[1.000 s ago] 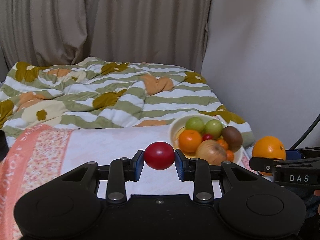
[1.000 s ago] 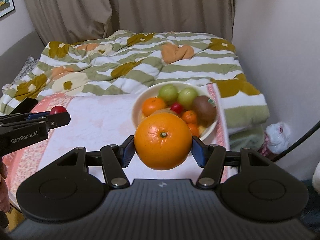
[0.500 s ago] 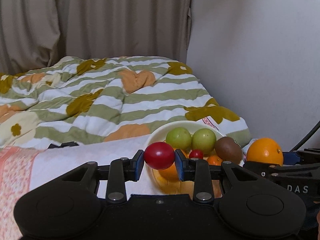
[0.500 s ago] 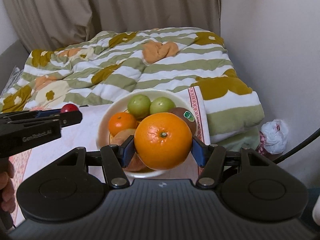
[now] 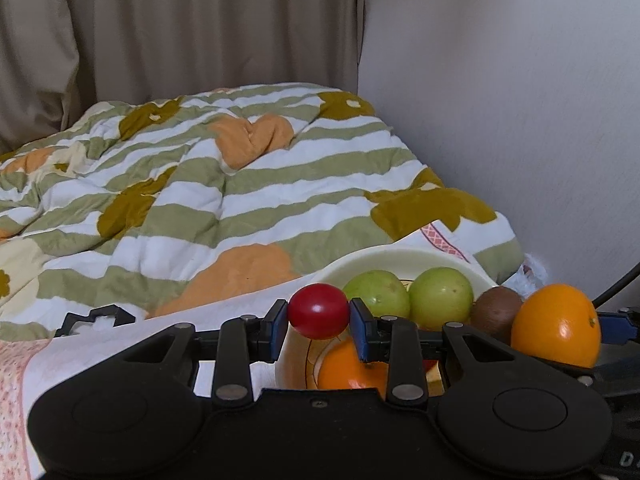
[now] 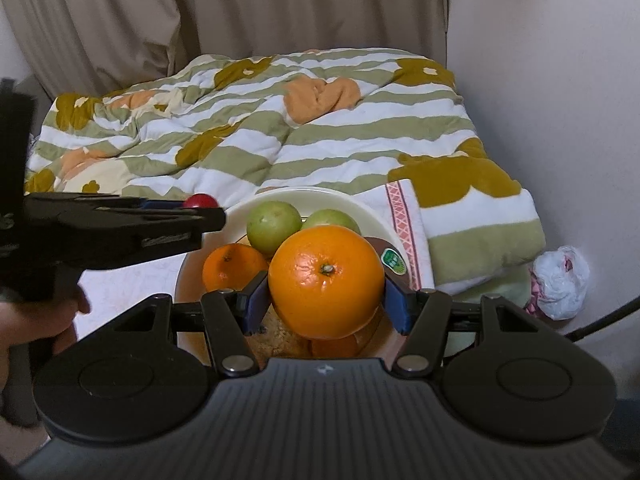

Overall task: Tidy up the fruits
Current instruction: 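Open the left tool to drop the tomato while the right tool releases the orange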

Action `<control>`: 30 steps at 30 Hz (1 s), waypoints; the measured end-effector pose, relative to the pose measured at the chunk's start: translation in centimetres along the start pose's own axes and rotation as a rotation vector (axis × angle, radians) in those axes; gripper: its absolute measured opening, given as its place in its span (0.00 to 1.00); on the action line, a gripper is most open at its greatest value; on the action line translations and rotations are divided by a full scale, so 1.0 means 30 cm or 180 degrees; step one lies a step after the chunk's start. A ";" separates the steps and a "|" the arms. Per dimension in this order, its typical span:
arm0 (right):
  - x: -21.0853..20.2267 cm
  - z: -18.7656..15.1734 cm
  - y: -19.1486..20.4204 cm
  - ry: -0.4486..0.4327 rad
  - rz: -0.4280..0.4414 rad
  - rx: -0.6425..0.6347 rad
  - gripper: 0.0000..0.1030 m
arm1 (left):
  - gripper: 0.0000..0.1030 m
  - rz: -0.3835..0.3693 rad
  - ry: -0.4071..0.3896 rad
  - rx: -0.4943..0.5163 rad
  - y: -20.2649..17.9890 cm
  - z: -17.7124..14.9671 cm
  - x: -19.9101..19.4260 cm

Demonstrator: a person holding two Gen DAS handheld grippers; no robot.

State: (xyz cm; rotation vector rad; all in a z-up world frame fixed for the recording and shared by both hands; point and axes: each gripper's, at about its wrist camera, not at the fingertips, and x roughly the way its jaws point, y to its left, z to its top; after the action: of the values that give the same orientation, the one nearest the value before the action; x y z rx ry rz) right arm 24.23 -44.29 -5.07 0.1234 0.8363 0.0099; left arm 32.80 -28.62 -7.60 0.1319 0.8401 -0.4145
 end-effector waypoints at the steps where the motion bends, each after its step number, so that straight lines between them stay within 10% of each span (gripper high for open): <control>1: 0.006 0.000 0.000 0.0002 -0.0001 0.0000 0.72 | 0.35 -0.0012 0.0024 0.0003 0.001 0.002 0.012; 6: 0.029 0.005 -0.007 0.0022 -0.0006 0.0024 0.72 | 0.41 -0.0043 0.0061 0.0029 -0.004 0.000 0.034; 8: 0.032 0.008 -0.009 0.0022 -0.0006 0.0014 0.72 | 0.77 -0.0039 0.0013 0.0007 0.002 0.002 0.022; 10: 0.032 0.012 -0.009 0.0018 -0.0003 -0.0006 0.72 | 0.93 0.0010 -0.0083 -0.0018 0.012 0.006 0.000; 30: 0.155 0.042 0.093 -0.0054 0.0119 -0.0393 0.73 | 0.94 0.0367 -0.0158 -0.0443 0.182 -0.101 -0.215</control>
State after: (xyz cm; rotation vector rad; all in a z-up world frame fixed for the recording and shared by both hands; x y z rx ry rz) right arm 28.39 -41.40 -7.34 0.0230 0.8142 0.0955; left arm 29.11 -20.85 -5.06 0.0407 0.8056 -0.2491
